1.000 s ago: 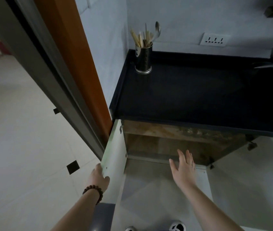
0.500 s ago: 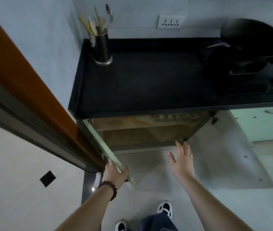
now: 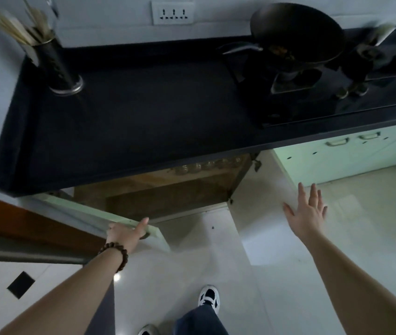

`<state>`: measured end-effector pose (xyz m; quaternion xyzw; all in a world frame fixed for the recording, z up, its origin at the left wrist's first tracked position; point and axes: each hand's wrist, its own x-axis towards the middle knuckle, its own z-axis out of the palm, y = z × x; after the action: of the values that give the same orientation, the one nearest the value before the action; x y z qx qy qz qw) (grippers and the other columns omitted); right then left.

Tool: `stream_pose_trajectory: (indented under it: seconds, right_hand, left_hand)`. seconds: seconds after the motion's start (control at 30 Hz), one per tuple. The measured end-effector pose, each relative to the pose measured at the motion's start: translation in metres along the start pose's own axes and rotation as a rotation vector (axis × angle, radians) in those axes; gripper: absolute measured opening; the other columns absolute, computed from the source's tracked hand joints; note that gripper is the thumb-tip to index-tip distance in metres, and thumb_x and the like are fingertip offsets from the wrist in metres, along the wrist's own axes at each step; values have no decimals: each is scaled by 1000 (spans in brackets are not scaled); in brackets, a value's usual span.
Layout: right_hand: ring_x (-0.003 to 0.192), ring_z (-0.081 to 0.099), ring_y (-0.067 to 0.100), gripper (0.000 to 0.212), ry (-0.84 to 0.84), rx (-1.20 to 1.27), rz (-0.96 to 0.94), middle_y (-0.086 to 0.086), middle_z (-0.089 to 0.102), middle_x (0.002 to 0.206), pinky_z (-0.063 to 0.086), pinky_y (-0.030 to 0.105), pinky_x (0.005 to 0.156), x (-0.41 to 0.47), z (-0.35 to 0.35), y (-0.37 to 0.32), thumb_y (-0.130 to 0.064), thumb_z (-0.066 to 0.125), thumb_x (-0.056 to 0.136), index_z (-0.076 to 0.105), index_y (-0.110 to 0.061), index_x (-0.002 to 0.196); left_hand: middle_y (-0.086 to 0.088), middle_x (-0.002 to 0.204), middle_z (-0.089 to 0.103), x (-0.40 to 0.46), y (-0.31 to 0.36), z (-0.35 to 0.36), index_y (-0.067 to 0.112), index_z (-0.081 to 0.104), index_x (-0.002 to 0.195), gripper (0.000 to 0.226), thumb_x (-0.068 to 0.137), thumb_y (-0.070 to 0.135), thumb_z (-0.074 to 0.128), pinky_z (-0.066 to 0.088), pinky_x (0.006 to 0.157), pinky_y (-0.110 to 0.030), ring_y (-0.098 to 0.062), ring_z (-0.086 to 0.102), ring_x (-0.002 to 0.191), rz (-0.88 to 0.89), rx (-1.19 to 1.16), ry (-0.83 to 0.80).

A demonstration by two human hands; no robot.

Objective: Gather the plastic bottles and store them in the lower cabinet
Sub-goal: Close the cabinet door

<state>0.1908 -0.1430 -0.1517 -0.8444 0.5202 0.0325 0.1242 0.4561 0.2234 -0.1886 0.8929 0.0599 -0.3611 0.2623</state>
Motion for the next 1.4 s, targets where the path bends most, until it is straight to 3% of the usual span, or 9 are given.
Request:
stream_pose_trajectory:
  seconds: [0.33,0.5,0.57,0.63,0.8,0.93,1.1,1.27,1.4]
  right_hand:
    - [132,37,35,83,-193,213,48,13,28,152,37,44,105,-15,18,6,-24,61,88,8,-13,151]
    - [127,44,36,82,-318,401,-53,10,29,153,46,40,92,-37,23,-22,-19,59,89,6,-17,151]
    - [120,51,35,88,-423,498,-54,7,37,148,54,32,65,-41,27,-36,-23,63,87,3,-25,151]
    - [120,52,31,98,-527,523,-95,5,37,149,43,14,51,-42,31,-53,-31,68,85,-6,-30,151]
    - [137,34,28,121,-621,511,-235,3,19,158,41,33,97,-41,36,-99,-34,76,78,-25,-27,145]
    - [138,33,28,127,-529,580,-166,3,18,158,39,35,101,-45,47,-146,-30,79,75,-28,-27,144]
    - [140,30,30,129,-392,697,20,3,16,159,33,45,108,-44,64,-198,-21,81,72,-24,-30,145]
    - [141,28,28,128,-332,739,101,0,11,160,32,41,107,-28,76,-233,-29,81,73,-25,-31,144]
    - [132,41,31,127,-323,735,147,-4,0,161,46,46,99,-11,83,-257,-34,80,72,-24,-27,146]
  left_hand:
    - [-11,83,59,4,16,3,1,55,107,87,65,78,52,50,59,-34,-24,58,69,17,-17,29]
    - [-10,103,58,-3,7,-1,9,49,113,82,61,71,65,52,81,-43,-25,58,89,-8,-93,-24]
    - [-9,113,54,-10,2,0,12,41,127,88,62,58,78,48,87,-43,-28,55,102,41,-106,-45]
    - [-6,119,51,-17,-2,3,14,32,138,93,66,43,83,42,94,-47,-31,50,114,95,-130,-28]
    - [-8,130,50,-18,-1,9,18,23,144,95,71,33,82,39,100,-51,-33,47,123,85,-275,15]
    - [-11,137,45,-11,9,11,18,22,142,99,67,34,84,42,102,-54,-32,45,126,84,-331,28]
    - [-8,159,13,6,18,6,27,-6,151,121,69,51,79,32,109,-54,-34,26,141,80,-263,-22]
    - [-3,160,13,33,30,-6,21,-3,152,111,77,41,76,28,113,-47,-25,22,143,156,-221,-71]
    - [0,161,2,50,43,-13,17,-8,152,108,83,33,72,23,116,-40,-21,17,145,201,-214,-63]
